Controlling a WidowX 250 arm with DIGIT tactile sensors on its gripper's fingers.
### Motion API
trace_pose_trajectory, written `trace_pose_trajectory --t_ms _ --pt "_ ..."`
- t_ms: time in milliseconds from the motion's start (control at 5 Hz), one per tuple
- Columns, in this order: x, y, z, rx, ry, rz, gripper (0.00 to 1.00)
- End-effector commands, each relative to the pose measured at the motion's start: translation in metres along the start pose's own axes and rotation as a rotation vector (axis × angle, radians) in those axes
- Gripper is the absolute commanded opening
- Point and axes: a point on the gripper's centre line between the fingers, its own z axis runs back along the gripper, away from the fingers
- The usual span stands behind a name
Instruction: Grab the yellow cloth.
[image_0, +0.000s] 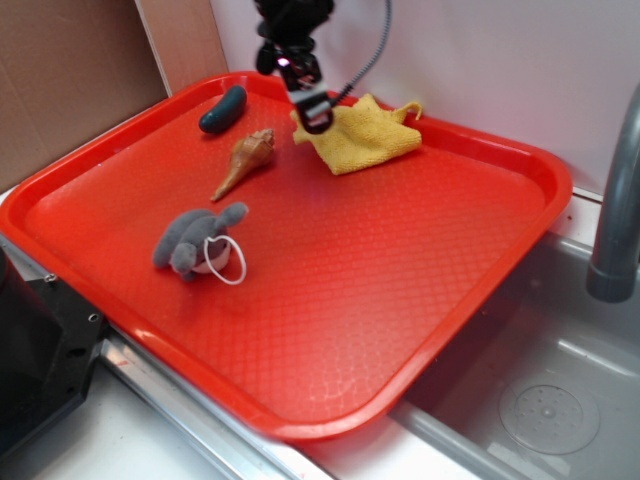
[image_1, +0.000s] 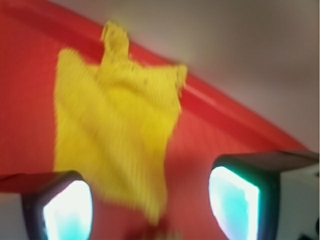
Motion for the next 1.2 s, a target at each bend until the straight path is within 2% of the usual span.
trace_pose_trajectory --t_ms 0,200,400,800,1000 --pt "0.028 -0.022 -0.013 -0.197 -0.098 -0.018 1.0" --pt "0.027 -0.024 -0.019 -0.193 -0.076 -0.022 0.71" --pt "0.026 -0.028 -0.019 -0.203 -0.084 -0.033 0.0" --pt "0.025 -0.033 -0.016 -0.202 -0.098 -0.019 0.0" --pt "0.025 -0.033 -0.003 -0.164 -0.093 0.048 0.0"
